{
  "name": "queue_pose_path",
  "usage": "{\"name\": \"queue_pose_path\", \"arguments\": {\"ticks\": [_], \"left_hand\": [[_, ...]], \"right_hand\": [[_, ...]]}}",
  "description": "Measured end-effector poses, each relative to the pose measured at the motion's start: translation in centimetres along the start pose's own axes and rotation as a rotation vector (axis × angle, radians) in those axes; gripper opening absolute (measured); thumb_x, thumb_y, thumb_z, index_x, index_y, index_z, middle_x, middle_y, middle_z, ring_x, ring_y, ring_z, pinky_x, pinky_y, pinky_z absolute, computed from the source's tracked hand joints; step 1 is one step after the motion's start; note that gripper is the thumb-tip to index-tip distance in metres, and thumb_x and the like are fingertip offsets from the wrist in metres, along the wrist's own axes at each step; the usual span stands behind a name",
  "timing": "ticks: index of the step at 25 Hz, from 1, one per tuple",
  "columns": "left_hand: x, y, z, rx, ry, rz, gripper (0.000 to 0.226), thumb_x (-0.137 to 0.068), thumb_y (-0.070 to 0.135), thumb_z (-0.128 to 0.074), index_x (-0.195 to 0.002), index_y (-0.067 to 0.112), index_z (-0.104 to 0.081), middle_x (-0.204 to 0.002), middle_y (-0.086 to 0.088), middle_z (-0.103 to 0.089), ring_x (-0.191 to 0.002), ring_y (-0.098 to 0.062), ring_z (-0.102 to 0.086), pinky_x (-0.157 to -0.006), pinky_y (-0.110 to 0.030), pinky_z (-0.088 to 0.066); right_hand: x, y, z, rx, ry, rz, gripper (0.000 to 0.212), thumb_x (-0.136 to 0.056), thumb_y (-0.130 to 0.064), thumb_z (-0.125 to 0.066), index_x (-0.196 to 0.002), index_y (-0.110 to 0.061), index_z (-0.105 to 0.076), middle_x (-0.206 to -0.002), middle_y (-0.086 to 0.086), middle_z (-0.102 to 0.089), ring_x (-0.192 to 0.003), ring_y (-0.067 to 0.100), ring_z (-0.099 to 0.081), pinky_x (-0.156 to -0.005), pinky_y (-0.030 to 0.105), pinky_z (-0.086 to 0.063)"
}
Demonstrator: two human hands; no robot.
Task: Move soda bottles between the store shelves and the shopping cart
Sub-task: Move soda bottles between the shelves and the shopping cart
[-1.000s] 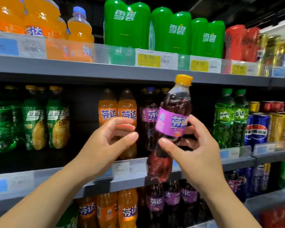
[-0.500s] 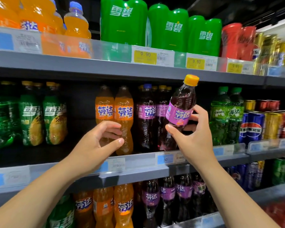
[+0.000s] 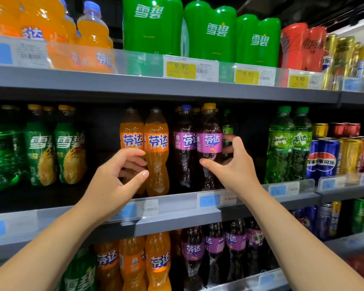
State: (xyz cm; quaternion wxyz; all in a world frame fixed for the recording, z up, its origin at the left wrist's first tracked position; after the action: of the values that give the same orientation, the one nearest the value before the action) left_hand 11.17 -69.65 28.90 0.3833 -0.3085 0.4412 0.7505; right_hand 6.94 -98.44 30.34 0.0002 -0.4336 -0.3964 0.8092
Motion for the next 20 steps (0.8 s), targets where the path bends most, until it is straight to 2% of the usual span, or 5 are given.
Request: {"name": "queue_pose_path", "arguments": {"ticks": [3,9,13,16,20], "left_hand": [[0.2,-0.4,-0.1,-0.028,-0.006,-0.015,0.045,-0.087,0.021,-0.074,-0.126,0.033,-0.055,-0.111,0.023,-0.063,-0.105,-0.003,-0.065,-0.083,-0.021,-0.055],[0.3,-0.4,-0.4,-0.042,-0.066,-0.033,0.050,-0.084,0.036,-0.072,-0.129,0.040,-0.052,-0.112,0.023,-0.062,-0.109,-0.004,-0.063,-0.082,-0.017,-0.056],[0.1,-1.0,-0.1,-0.019,-0.068,0.014,0.054,-0.085,0.029,-0.075,-0.131,0.042,-0.050,-0.113,0.022,-0.063,-0.110,-0.002,-0.063,-0.083,-0.021,-0.055],[0.0,-1.3,0.1,0.012,-0.048,0.052,0.056,-0.085,0.029,-0.075,-0.132,0.044,-0.049,-0.113,0.023,-0.064,-0.109,0.000,-0.063,-0.084,-0.022,-0.054],[0.1,-1.6,0.2,0.026,-0.050,0.085,0.058,-0.085,0.029,-0.076,-0.134,0.044,-0.048,-0.114,0.025,-0.063,-0.110,0.001,-0.063,-0.085,-0.021,-0.052]], "right_hand": [[-0.5,0.4,-0.6,-0.007,-0.024,-0.039,0.078,-0.071,-0.046,-0.089,-0.133,-0.033,-0.043,-0.101,-0.019,-0.057,-0.089,0.005,-0.061,-0.068,0.017,-0.043],[-1.3,1.4,-1.3,0.004,-0.071,-0.143,0.070,-0.068,-0.047,-0.091,-0.117,-0.035,-0.043,-0.099,-0.017,-0.059,-0.090,0.001,-0.060,-0.064,0.015,-0.041],[-1.2,2.3,-1.3,0.103,-0.138,-0.182,0.069,-0.067,-0.042,-0.092,-0.114,-0.033,-0.043,-0.090,-0.017,-0.062,-0.080,-0.001,-0.059,-0.058,0.014,-0.038],[-1.4,2.5,-1.3,0.124,-0.126,-0.174,0.073,-0.067,-0.042,-0.093,-0.120,-0.034,-0.044,-0.089,-0.017,-0.062,-0.078,-0.001,-0.058,-0.058,0.014,-0.037],[-1.8,2.4,-1.5,0.164,-0.142,-0.173,0.078,-0.072,-0.036,-0.091,-0.136,-0.025,-0.046,-0.086,-0.019,-0.058,-0.076,-0.001,-0.055,-0.058,0.016,-0.038]]}}
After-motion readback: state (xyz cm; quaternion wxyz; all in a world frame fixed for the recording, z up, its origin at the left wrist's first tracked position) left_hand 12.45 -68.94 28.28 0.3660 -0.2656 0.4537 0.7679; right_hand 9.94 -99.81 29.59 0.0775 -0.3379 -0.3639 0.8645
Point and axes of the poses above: each hand's wrist, its own x-axis away from the middle knuckle, its own z-axis out of the back of the hand, y = z × x, the point moved 2 cm from there along -x, towards the middle knuckle
